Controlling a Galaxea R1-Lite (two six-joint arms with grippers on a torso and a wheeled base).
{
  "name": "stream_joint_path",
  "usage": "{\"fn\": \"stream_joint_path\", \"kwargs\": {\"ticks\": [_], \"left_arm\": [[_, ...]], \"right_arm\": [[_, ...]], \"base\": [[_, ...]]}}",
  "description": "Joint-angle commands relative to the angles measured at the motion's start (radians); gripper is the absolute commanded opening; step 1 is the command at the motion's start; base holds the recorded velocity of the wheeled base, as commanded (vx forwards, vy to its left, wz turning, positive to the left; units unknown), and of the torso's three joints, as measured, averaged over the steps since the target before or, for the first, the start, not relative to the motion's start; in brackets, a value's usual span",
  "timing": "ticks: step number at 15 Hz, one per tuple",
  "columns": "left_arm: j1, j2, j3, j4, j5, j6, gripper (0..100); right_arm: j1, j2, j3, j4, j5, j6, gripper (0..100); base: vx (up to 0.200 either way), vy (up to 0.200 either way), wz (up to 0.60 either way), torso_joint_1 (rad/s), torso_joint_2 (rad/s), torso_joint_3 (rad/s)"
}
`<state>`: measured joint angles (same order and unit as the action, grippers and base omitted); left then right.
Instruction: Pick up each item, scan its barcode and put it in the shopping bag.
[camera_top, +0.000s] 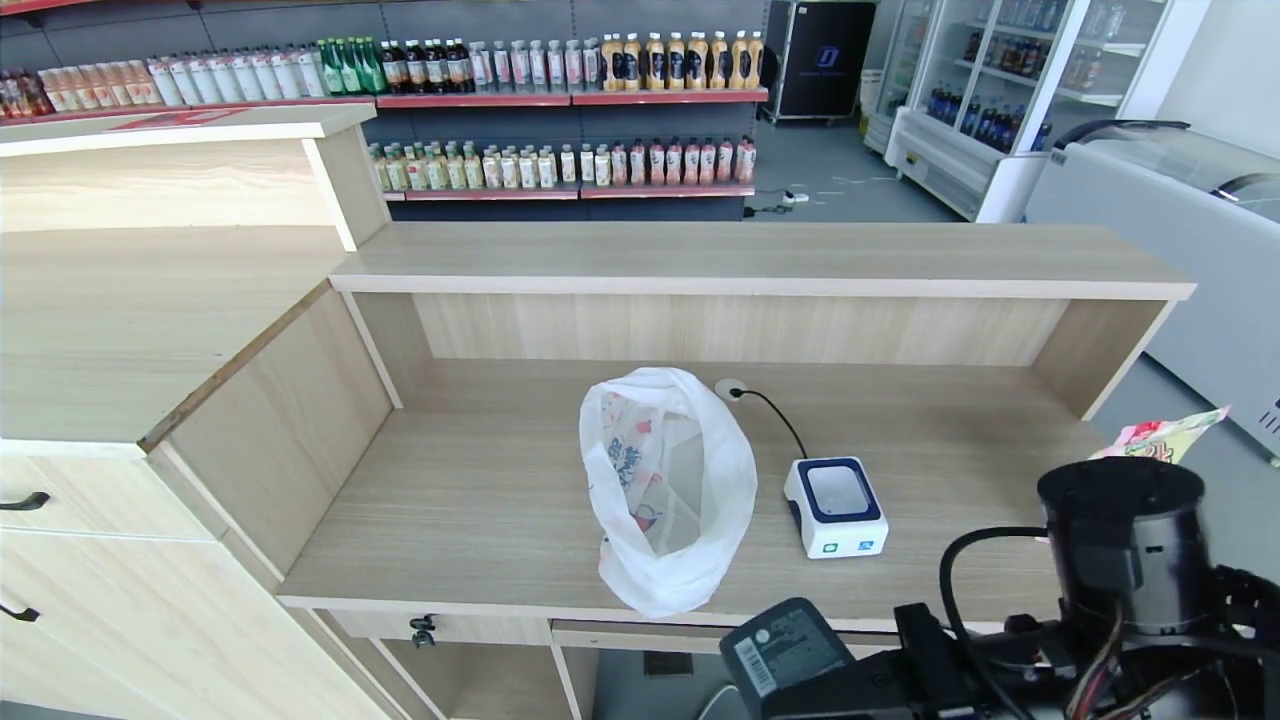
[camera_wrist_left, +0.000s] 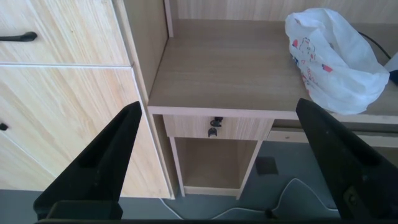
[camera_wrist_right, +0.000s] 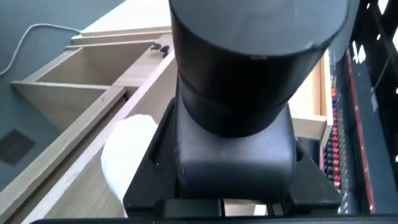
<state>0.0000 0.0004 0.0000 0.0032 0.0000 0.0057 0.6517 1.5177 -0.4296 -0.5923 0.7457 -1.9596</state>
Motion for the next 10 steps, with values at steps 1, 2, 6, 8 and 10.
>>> {"fn": "stream_joint_path", "kwargs": {"ticks": [1, 2, 6, 8, 10], "left_arm": [[0.000, 0.000, 0.000, 0.000, 0.000, 0.000, 100], [0.000, 0.000, 0.000, 0.000, 0.000, 0.000, 100], [0.000, 0.000, 0.000, 0.000, 0.000, -0.001, 100], [0.000, 0.000, 0.000, 0.000, 0.000, 0.000, 100], [0.000, 0.000, 0.000, 0.000, 0.000, 0.000, 100]], "right_arm": [[-0.285, -0.229, -0.005, 0.105, -0.039, 0.189, 0], [-0.366, -0.258, -0.011, 0.105, -0.037, 0.288, 0], [-0.623, -0.344, -0.047, 0.095, -0.031, 0.772, 0], [-0.695, -0.367, -0.034, 0.100, -0.034, 0.936, 0], [-0.721, -0.352, -0.034, 0.105, -0.057, 1.005, 0]], "base": [[0.000, 0.000, 0.00, 0.000, 0.00, 0.000], [0.000, 0.000, 0.00, 0.000, 0.00, 0.000], [0.000, 0.000, 0.00, 0.000, 0.00, 0.000], [0.000, 0.000, 0.00, 0.000, 0.00, 0.000], [0.000, 0.000, 0.00, 0.000, 0.00, 0.000]]}}
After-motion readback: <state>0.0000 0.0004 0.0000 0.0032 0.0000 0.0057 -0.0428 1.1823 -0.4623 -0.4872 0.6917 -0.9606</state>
